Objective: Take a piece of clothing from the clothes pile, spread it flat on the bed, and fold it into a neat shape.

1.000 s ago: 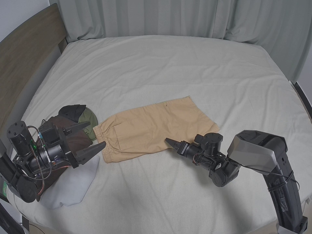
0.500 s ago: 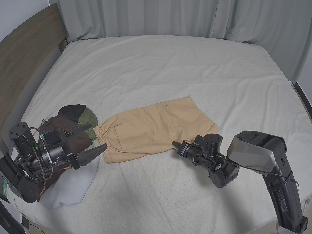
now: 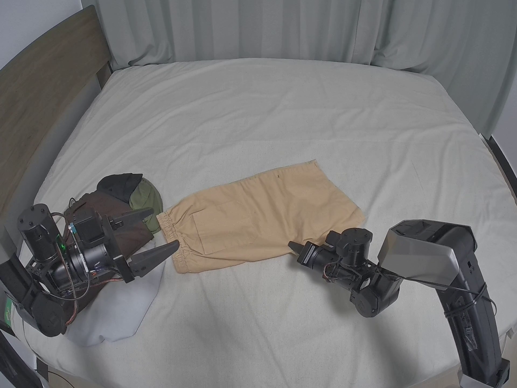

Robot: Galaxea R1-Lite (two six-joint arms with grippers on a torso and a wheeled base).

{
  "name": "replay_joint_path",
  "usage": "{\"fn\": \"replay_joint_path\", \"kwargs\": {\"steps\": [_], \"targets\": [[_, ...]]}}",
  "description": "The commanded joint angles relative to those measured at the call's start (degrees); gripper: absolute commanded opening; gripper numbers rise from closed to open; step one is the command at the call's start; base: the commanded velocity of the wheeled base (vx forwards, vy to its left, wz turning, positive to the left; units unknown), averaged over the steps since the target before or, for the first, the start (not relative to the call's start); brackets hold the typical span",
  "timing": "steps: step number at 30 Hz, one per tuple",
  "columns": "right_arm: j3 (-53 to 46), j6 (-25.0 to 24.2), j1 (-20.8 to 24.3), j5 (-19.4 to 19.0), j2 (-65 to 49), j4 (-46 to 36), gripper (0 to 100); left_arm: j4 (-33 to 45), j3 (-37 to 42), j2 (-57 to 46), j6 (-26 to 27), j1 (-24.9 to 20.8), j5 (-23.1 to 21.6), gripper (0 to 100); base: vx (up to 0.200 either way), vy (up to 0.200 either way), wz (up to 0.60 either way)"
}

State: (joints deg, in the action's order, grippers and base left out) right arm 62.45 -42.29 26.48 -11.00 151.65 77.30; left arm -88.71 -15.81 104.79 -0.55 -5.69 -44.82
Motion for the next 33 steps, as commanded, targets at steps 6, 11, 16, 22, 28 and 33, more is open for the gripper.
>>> {"fn": "replay_joint_path", "kwargs": {"steps": [6, 11, 16, 22, 28, 33], "targets": [[-5.8, 0.0, -0.1, -0.1, -3.2, 1.1, 0, 0.0, 0.0, 0.2, -0.3, -0.2, 0.1, 100, 0.0, 0.0, 0.0], [-8.5, 0.2, 0.0, 0.0, -4.3, 2.6, 0, -0.1, -0.1, 0.2, -1.2, -0.2, 0.1, 100, 0.0, 0.0, 0.0], [-11.7, 0.2, 0.4, -0.1, -6.9, 3.0, 0, -0.1, -0.1, 0.2, -1.2, -0.1, 0.1, 100, 0.0, 0.0, 0.0], [-16.6, 0.3, 0.5, 0.0, -8.8, 4.3, 0, -0.1, 0.0, 0.1, -1.1, -0.2, 0.1, 100, 0.0, 0.0, 0.0], [-22.4, 0.3, 1.4, 0.1, -10.8, 6.2, 0, -0.1, 0.1, 0.2, -1.0, -0.2, 0.1, 100, 0.0, 0.0, 0.0], [-27.6, 0.3, 2.0, 0.2, -12.3, 8.4, 0, -0.1, 0.1, 0.1, -1.0, -0.3, 0.1, 100, 0.0, 0.0, 0.0]]}}
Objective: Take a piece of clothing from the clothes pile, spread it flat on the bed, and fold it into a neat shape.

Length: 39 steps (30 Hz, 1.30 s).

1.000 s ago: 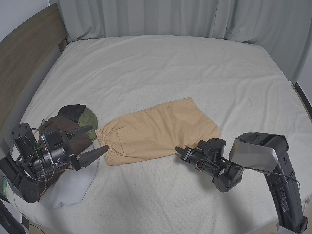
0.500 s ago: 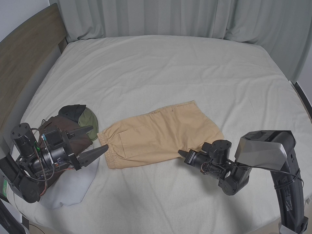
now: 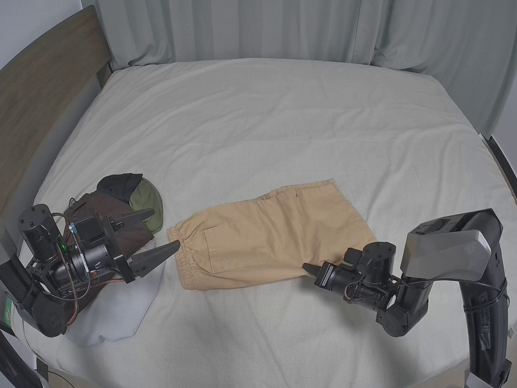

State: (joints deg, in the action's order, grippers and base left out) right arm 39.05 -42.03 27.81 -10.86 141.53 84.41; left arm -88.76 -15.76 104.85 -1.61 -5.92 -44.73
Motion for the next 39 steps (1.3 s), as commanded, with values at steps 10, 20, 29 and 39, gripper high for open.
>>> {"fn": "replay_joint_path", "kwargs": {"steps": [10, 20, 29, 39], "targets": [[-13.1, 0.5, 2.8, 1.6, -4.4, 3.9, 0, 0.0, 0.4, 0.2, 0.2, -0.1, 0.0, 100, 0.0, 0.0, 0.0], [-16.8, 0.6, 4.7, 4.3, -4.4, 3.9, 0, 0.0, 0.4, 0.2, 0.4, -0.1, 0.0, 100, 0.0, 0.0, 0.0], [-16.7, 0.5, 5.0, 5.2, -3.8, 3.9, 0, 0.0, 0.4, 0.2, 0.4, -0.1, 0.0, 100, 0.0, 0.0, 0.0], [-21.6, 1.3, 5.5, 4.3, -7.2, 4.0, 100, 0.0, 0.4, 0.2, 0.2, -0.1, 0.0, 100, 0.0, 0.0, 0.0]]}}
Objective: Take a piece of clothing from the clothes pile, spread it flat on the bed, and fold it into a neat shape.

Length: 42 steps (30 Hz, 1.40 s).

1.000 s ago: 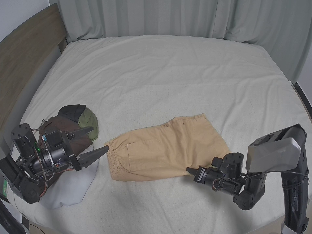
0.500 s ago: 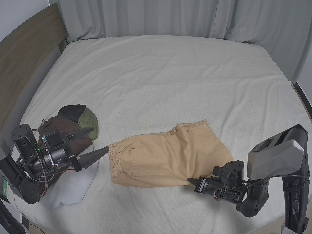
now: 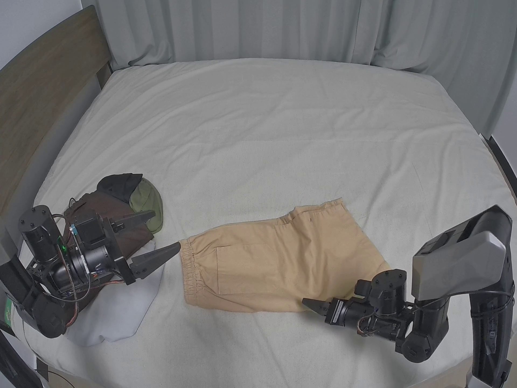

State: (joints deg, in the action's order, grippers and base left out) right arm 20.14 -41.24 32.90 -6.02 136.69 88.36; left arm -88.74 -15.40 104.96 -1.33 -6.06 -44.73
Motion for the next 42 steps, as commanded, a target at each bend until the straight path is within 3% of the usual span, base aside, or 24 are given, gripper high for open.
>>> {"fn": "replay_joint_path", "kwargs": {"steps": [1, 6, 14, 23, 27, 32, 42], "targets": [[-4.8, 1.6, 0.9, -2.1, -4.1, 0.0, 100, 0.0, -0.1, 0.1, -0.2, 0.0, 0.0, 100, 0.0, 0.0, 0.0], [-10.6, 4.0, 3.0, -5.3, -10.6, 0.1, 100, 0.0, -0.2, 0.0, -0.3, 0.0, 0.0, 100, 0.0, 0.0, 0.0], [-11.4, 4.5, 3.7, -8.1, -24.6, 0.0, 100, 0.0, -0.2, 0.0, -0.4, 0.0, 0.0, 100, 0.0, 0.0, 0.0], [-5.5, 5.3, 0.0, -8.7, -29.2, 0.0, 100, 0.0, -0.3, -0.2, -2.9, -1.5, 0.0, 100, 0.0, 0.0, 0.0], [-3.4, 8.8, -2.4, -12.3, -29.1, 0.0, 100, 0.0, -0.2, -0.3, -4.2, -1.7, 0.0, 100, 0.0, 0.0, 0.0], [0.9, 11.4, -4.1, -12.4, -28.9, -0.1, 100, 0.0, -0.1, -0.2, -4.3, -1.7, -0.1, 100, 0.0, 0.0, 0.0], [3.4, 11.5, -7.9, -15.1, -30.4, -0.1, 100, 0.0, -0.2, -0.1, -4.6, -1.8, -0.2, 100, 0.0, 0.0, 0.0]]}}
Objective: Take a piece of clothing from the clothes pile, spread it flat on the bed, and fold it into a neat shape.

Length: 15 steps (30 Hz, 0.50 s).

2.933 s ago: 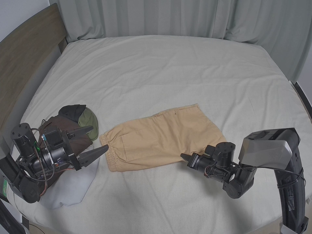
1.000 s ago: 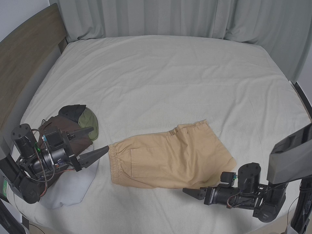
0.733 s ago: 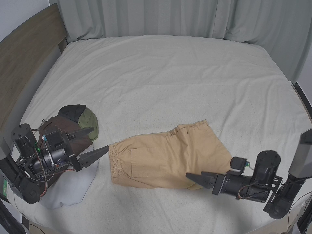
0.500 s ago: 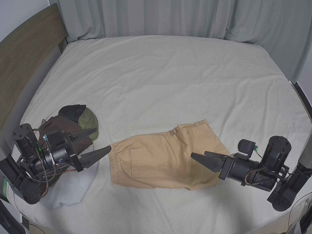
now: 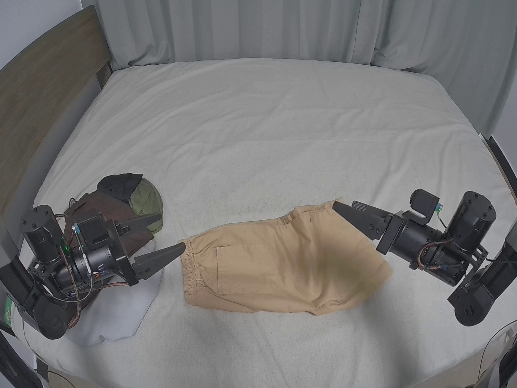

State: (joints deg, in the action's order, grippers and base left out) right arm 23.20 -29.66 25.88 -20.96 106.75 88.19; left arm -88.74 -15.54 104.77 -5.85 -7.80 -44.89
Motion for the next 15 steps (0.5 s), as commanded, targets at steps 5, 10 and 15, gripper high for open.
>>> {"fn": "replay_joint_path", "kwargs": {"steps": [5, 10, 15], "targets": [[0.0, 0.0, -1.4, -0.2, -0.2, 0.1, 100, 0.0, 0.1, 1.1, -0.3, -0.4, 0.0, 100, 0.0, 0.0, 0.0], [-0.1, 0.0, -1.5, -0.2, 0.5, 0.1, 100, 0.0, 0.2, 1.5, -0.5, -0.5, 0.1, 100, 0.0, 0.0, 0.0], [-0.3, 0.0, 0.9, 0.2, 0.7, 0.1, 100, 0.0, 0.6, 1.6, -1.6, -0.4, 0.1, 100, 0.0, 0.0, 0.0]]}}
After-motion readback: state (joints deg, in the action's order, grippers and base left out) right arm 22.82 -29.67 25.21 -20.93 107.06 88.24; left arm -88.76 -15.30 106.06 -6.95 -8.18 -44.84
